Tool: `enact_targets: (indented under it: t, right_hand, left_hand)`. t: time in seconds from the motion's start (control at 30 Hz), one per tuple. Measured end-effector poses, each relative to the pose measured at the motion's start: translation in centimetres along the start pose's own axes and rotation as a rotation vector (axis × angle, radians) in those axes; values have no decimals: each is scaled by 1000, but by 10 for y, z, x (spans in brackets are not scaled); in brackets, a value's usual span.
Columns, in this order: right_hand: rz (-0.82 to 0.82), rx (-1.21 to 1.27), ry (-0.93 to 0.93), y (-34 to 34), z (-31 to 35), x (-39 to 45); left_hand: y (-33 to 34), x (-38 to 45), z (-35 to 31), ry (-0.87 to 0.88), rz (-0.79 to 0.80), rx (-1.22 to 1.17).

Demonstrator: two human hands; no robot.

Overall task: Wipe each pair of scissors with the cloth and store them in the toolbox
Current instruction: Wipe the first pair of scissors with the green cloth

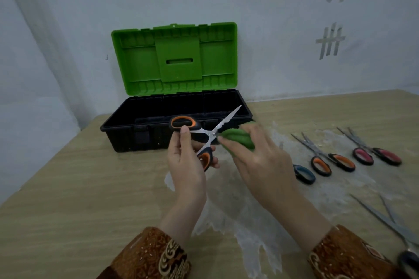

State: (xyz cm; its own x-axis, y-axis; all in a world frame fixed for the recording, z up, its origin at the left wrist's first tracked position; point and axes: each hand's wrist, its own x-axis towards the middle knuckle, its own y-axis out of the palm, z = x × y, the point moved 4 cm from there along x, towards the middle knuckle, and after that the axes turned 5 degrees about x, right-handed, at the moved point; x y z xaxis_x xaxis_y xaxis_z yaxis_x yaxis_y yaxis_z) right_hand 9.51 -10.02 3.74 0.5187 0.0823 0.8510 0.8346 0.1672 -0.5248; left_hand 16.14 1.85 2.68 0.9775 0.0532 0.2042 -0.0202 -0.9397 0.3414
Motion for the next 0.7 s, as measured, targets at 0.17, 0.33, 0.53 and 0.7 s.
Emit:
enact_targets:
  t: [0.17,0.33,0.53,0.7]
  right_hand:
    - [22,-8,90,3,-13,0]
    - [-33,-20,-20,1,3,-1]
    - [-8,-30,121,2,-17,0]
    - [-45,-39,-11,1,1,1]
  left_hand:
    - [-3,2,-5,24,-55,28]
    - [-1,-3,-9,66,-38,79]
    - [-3,-1,-13,69,-67,65]
    - [-2,-3,-12,77,-45,48]
